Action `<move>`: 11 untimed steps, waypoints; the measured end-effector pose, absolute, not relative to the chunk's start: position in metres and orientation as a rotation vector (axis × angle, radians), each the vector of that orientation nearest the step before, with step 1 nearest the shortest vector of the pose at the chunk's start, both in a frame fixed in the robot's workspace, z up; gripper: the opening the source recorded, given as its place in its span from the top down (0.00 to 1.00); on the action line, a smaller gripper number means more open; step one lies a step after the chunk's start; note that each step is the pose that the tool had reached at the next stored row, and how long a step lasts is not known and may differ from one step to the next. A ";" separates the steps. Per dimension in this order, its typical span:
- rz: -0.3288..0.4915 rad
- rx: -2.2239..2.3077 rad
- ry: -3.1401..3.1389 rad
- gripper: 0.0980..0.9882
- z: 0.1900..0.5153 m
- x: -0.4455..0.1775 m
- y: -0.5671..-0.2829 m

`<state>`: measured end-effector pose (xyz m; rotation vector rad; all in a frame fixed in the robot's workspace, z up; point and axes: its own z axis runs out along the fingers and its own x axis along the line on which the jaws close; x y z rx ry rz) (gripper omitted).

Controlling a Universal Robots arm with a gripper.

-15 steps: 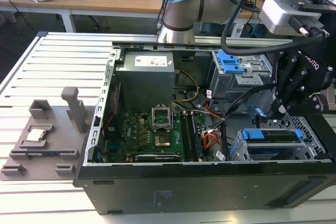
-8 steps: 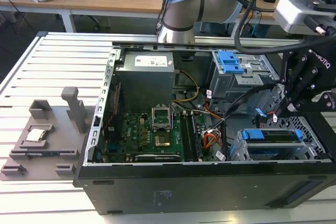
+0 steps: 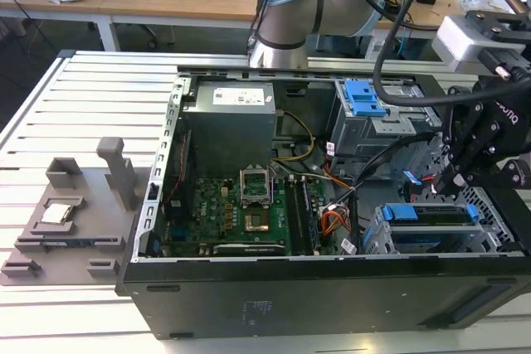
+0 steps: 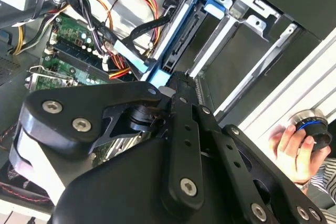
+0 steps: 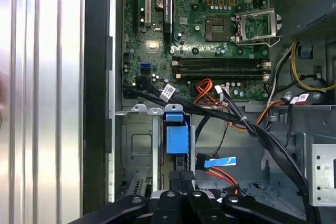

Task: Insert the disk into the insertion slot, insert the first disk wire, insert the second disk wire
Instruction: 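Insert the disk into the insertion slot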

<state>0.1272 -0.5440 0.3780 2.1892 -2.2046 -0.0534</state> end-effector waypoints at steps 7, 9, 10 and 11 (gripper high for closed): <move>-0.053 2.189 -2.204 0.99 0.371 0.137 -0.544; -0.053 2.189 -2.204 0.99 0.371 0.139 -0.544; -0.053 2.189 -2.204 0.99 0.371 0.139 -0.544; -0.053 2.189 -2.204 0.99 0.371 0.139 -0.544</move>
